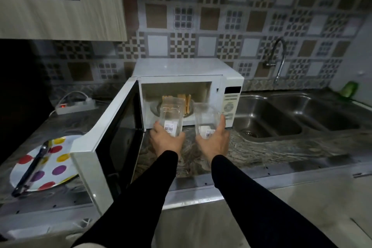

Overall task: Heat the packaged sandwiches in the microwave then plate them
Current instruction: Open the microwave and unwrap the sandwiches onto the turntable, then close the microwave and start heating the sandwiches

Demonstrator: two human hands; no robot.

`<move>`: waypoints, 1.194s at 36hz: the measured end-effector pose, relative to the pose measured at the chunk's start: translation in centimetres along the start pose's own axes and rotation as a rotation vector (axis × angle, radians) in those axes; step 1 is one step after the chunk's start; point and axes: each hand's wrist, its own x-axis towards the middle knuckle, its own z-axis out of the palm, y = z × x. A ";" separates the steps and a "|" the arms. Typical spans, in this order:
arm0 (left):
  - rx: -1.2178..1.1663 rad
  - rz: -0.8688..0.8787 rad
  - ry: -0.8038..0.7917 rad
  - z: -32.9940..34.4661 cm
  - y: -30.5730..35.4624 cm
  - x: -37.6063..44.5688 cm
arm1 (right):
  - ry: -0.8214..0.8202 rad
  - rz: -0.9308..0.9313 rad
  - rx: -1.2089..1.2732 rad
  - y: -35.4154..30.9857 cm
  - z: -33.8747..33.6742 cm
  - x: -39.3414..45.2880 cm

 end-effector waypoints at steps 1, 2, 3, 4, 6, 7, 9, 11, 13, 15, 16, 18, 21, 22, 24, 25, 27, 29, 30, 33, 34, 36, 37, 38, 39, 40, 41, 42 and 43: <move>0.000 0.031 0.006 -0.6 0.8 -0.1 | 0.029 -0.021 0.006 -0.6 -0.9 -0.2; 0.000 0.046 0.021 -0.8 1.1 0.1 | 0.028 -0.033 0.005 -0.8 -1.2 0.0; -0.007 0.051 0.028 -1.1 1.6 0.3 | 0.029 -0.038 0.005 -1.3 -1.6 0.1; -0.026 0.069 0.036 -1.3 2.2 0.6 | 0.036 -0.047 0.015 -1.8 -2.2 0.2; -0.059 0.096 0.053 -1.9 3.5 1.0 | 0.043 -0.067 0.023 -2.8 -3.1 0.6; -0.076 0.109 0.070 -2.1 4.2 1.2 | 0.045 -0.074 0.032 -3.3 -3.6 0.9; -0.083 0.133 0.092 -2.6 5.5 1.8 | 0.057 -0.087 0.059 -4.3 -4.3 1.6; -0.080 0.139 0.105 -3.1 6.9 2.4 | 0.074 -0.099 0.095 -5.5 -5.0 2.5; -0.088 0.145 0.123 -3.5 8.1 3.2 | 0.086 -0.121 0.117 -6.7 -5.7 3.4; -0.070 0.142 0.131 -4.0 9.3 4.3 | 0.085 -0.130 0.126 -7.9 -6.2 4.4; -0.052 0.137 0.133 -4.3 9.8 4.9 | 0.085 -0.133 0.128 -8.4 -6.4 5.0; -0.008 0.130 0.134 -4.6 10.7 6.0 | 0.080 -0.136 0.124 -9.3 -6.6 6.1; 0.031 0.107 0.138 -4.7 12.1 7.9 | 0.052 -0.141 0.104 -10.5 -6.6 7.9; 0.038 0.095 0.136 -4.6 12.6 8.6 | 0.040 -0.144 0.104 -10.8 -6.5 8.6; 0.072 0.076 0.130 -4.4 13.6 10.0 | 0.010 -0.143 0.108 -11.6 -6.2 10.2; 0.094 0.071 0.121 -4.3 14.1 10.6 | -0.005 -0.139 0.108 -12.0 -5.9 11.0; 0.124 0.062 0.107 -4.0 14.9 12.0 | -0.040 -0.129 0.110 -12.8 -5.3 12.7; 0.151 0.043 0.083 -3.5 15.6 13.4 | -0.080 -0.121 0.104 -13.6 -4.7 14.5; 0.167 0.030 0.067 -3.3 15.9 14.0 | -0.098 -0.118 0.100 -14.0 -4.4 15.3; 0.202 -0.006 0.038 -2.2 16.7 16.1 | -0.136 -0.118 0.068 -14.8 -3.5 17.9; 0.214 -0.014 0.031 -1.8 16.9 16.8 | -0.144 -0.122 0.059 -15.1 -3.2 18.8; 0.240 -0.032 0.004 -1.3 17.2 17.8 | -0.158 -0.127 0.046 -15.5 -2.6 20.2; 0.254 -0.046 -0.014 -0.9 17.4 18.4 | -0.165 -0.126 0.042 -15.6 -2.1 21.0; 0.265 -0.059 -0.030 -0.5 17.5 19.1 | -0.173 -0.121 0.036 -15.8 -1.7 21.8; 0.273 -0.074 -0.038 -0.2 17.7 19.8 | -0.182 -0.115 0.034 -15.9 -1.2 22.6; 0.277 -0.092 -0.037 0.2 17.9 20.4 | -0.192 -0.109 0.029 -16.0 -0.7 23.4; 0.280 -0.113 -0.031 0.5 18.0 21.0 | -0.201 -0.107 0.024 -16.1 -0.1 24.2; 0.286 -0.126 -0.028 0.7 18.1 21.4 | -0.205 -0.103 0.015 -16.2 0.2 24.6; 0.290 -0.137 -0.022 0.9 18.2 21.9 | -0.212 -0.101 0.006 -16.2 0.7 25.1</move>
